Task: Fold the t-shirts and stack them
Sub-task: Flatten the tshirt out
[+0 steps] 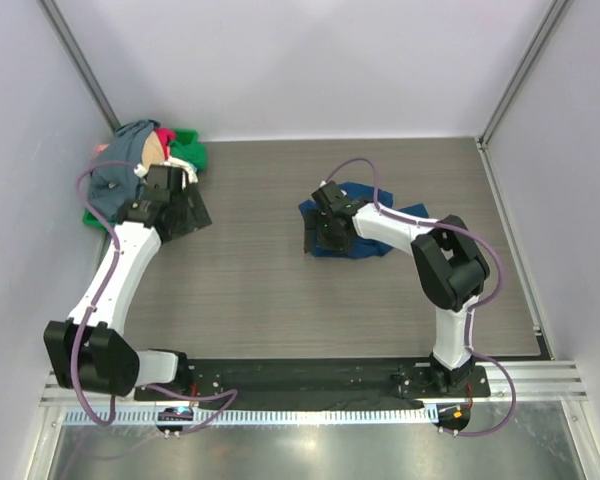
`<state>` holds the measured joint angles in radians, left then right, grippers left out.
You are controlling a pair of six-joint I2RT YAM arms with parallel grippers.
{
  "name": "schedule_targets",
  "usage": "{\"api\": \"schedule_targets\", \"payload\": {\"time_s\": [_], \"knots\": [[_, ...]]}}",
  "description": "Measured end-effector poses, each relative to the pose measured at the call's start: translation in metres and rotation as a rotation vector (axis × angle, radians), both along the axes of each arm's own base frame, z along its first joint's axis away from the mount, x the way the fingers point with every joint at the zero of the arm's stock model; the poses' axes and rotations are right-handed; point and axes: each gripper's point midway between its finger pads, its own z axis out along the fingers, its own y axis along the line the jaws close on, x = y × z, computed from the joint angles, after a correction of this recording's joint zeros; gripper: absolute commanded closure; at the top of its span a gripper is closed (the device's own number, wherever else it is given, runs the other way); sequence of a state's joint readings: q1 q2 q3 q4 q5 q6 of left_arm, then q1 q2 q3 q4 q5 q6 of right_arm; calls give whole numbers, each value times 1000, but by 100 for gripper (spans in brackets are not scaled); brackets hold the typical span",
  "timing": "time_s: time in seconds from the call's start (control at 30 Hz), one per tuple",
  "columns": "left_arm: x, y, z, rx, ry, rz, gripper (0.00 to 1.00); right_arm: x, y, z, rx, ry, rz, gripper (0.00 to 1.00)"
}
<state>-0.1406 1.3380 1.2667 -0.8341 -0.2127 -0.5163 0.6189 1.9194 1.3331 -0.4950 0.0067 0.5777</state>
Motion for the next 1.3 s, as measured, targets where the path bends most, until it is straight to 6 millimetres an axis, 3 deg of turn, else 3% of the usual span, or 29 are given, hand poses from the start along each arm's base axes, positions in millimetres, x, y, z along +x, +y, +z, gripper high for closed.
{"api": "schedule_targets", "payload": {"time_s": [0.1,0.13,0.23,0.3,0.5,0.6,0.67,0.77,0.83,0.9,0.97,1.03,1.1,1.17,1.3], "knots": [[-24,2,-28,-5,50,-8,17,10,7,-4,-8,-10,-7,46],[-31,1,-38,-8,69,-12,17,13,9,-5,-11,-13,-12,63],[-49,2,-62,-10,130,-19,18,21,12,-7,-16,-21,-22,88],[-51,0,-64,-14,135,-25,19,24,13,-4,-18,-27,-28,98],[-44,-4,-52,-24,71,-36,20,40,18,30,-14,-77,-27,99],[-43,-8,-46,-23,43,-52,21,44,12,64,-23,-128,-28,99],[-43,-17,-43,-12,26,-84,21,46,1,103,-12,-190,-41,99],[-46,-39,-41,3,15,-157,21,50,-41,183,34,-336,-120,99],[-48,-60,-42,13,15,-215,21,56,-96,238,66,-455,-246,99],[-47,-83,-45,8,18,-265,21,51,-168,288,65,-589,-420,99],[-44,-107,-50,-6,26,-302,21,35,-229,311,24,-673,-578,99],[-37,-132,-60,-16,46,-332,22,15,-258,309,-12,-690,-652,99],[-26,-158,-73,-28,64,-357,23,1,-269,295,-35,-671,-674,99],[-16,-183,-87,-35,91,-378,24,-2,-275,269,-62,-614,-681,99],[9,-229,-117,-59,128,-406,25,-2,-284,193,-107,-415,-684,99]]}}
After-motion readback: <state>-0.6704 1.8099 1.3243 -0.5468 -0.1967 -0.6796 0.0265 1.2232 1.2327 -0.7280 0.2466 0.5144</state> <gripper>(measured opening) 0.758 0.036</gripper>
